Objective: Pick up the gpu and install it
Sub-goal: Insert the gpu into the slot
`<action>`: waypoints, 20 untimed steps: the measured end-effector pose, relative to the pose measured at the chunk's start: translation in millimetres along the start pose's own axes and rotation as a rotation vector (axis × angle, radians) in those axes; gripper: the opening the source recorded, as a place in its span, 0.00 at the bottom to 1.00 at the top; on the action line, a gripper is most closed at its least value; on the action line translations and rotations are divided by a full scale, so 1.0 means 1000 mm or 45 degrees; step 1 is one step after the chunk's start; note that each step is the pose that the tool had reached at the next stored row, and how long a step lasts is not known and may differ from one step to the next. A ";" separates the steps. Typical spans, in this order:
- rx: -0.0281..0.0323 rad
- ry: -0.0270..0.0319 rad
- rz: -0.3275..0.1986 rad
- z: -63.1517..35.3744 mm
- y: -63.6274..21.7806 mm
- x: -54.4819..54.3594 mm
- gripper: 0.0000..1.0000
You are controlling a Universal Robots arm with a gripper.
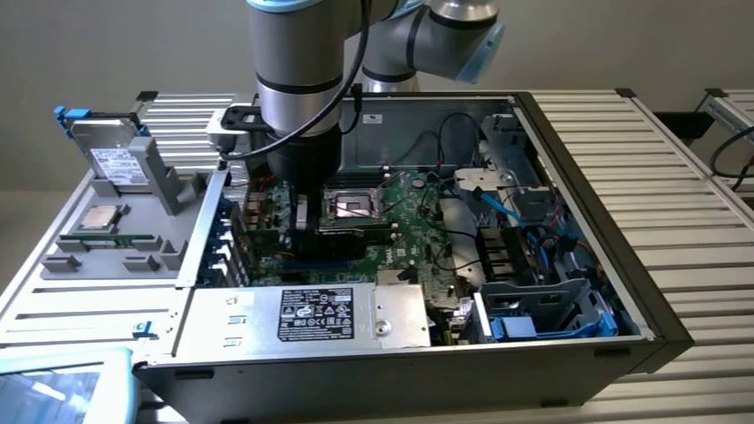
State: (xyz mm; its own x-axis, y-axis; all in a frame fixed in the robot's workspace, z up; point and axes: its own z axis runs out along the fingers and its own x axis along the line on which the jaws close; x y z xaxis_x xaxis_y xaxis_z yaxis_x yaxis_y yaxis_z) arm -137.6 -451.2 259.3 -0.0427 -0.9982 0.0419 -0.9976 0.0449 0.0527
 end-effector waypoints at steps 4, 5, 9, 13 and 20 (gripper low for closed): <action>-0.0019 -0.0002 0.002 0.0006 -0.0001 0.000 0.28; -0.0021 -0.0003 0.004 0.0009 -0.0001 0.000 0.28; -0.0030 -0.0009 0.008 0.0015 0.0000 -0.001 0.28; -0.0029 -0.0044 0.008 0.0017 -0.0002 0.002 0.28; -0.0040 -0.0199 0.007 0.0014 -0.0018 0.009 0.28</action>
State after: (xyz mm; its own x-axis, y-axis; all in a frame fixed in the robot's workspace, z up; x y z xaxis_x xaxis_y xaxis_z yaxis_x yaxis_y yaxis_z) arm -136.3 -460.2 258.2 -0.0491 -0.9984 0.0266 -0.9972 0.0505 0.0556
